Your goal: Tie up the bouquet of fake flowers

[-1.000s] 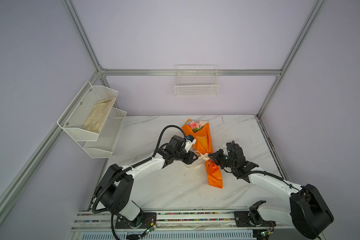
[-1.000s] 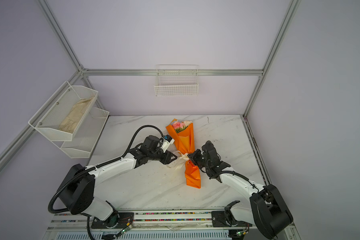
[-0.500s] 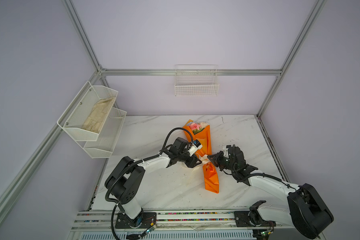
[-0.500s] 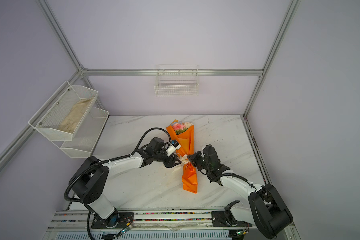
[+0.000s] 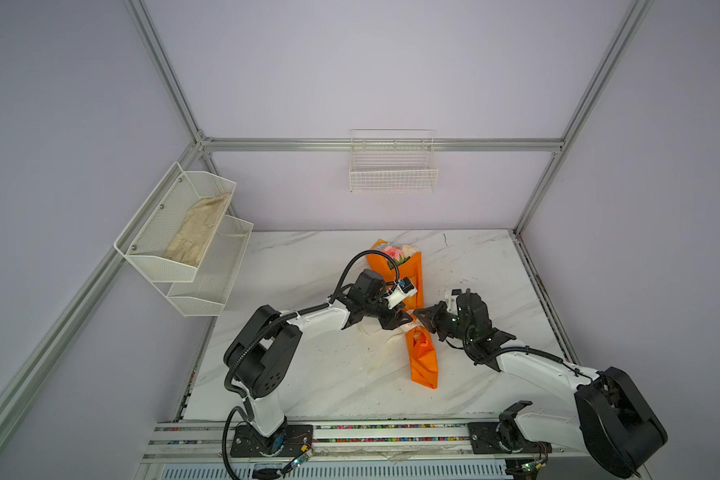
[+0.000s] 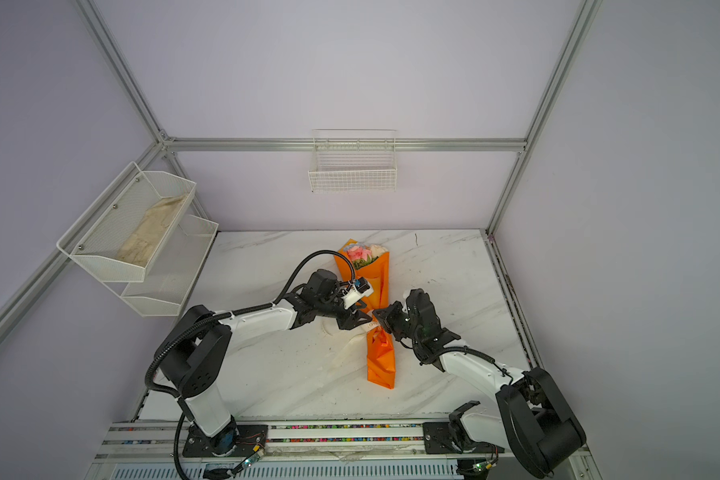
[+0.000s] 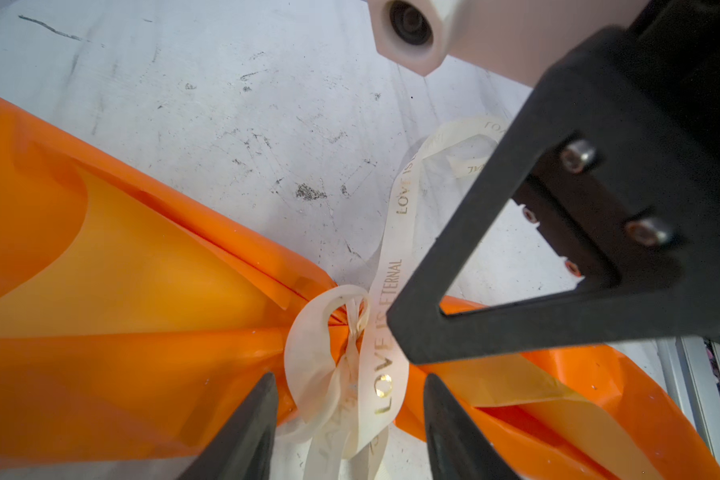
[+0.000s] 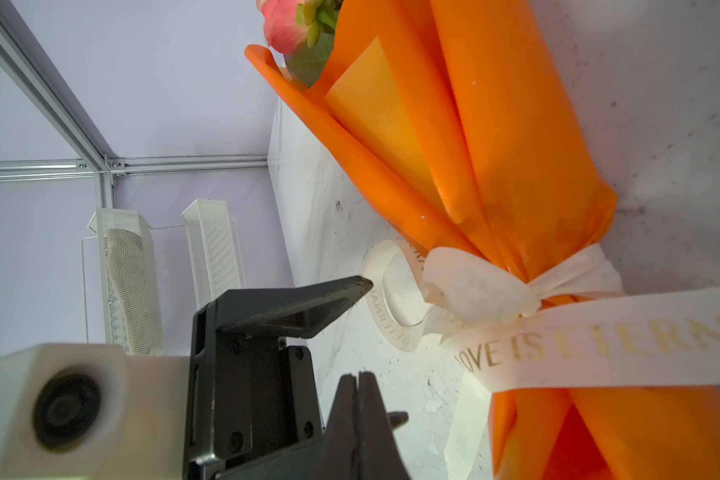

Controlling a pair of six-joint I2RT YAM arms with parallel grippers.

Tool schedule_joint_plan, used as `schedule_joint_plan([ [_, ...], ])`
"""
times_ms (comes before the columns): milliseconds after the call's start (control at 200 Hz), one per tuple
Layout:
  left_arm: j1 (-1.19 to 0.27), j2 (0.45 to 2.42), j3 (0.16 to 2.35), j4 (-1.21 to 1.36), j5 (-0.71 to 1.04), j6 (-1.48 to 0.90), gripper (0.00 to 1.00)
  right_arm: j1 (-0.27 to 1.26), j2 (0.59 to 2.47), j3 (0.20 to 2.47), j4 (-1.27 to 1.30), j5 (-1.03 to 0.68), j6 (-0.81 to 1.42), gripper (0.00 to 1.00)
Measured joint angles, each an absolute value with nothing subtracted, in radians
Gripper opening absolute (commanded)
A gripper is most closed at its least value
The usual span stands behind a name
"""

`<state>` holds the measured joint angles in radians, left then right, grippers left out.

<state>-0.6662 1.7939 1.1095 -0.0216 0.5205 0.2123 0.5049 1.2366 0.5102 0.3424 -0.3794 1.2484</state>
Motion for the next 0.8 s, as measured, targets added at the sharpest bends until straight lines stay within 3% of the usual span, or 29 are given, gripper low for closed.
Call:
schedule_joint_plan([
  [800, -0.666, 1.935, 1.270, -0.189, 0.518, 0.232, 0.37, 0.505, 1.221, 0.510, 0.262, -0.329, 1.242, 0.09],
])
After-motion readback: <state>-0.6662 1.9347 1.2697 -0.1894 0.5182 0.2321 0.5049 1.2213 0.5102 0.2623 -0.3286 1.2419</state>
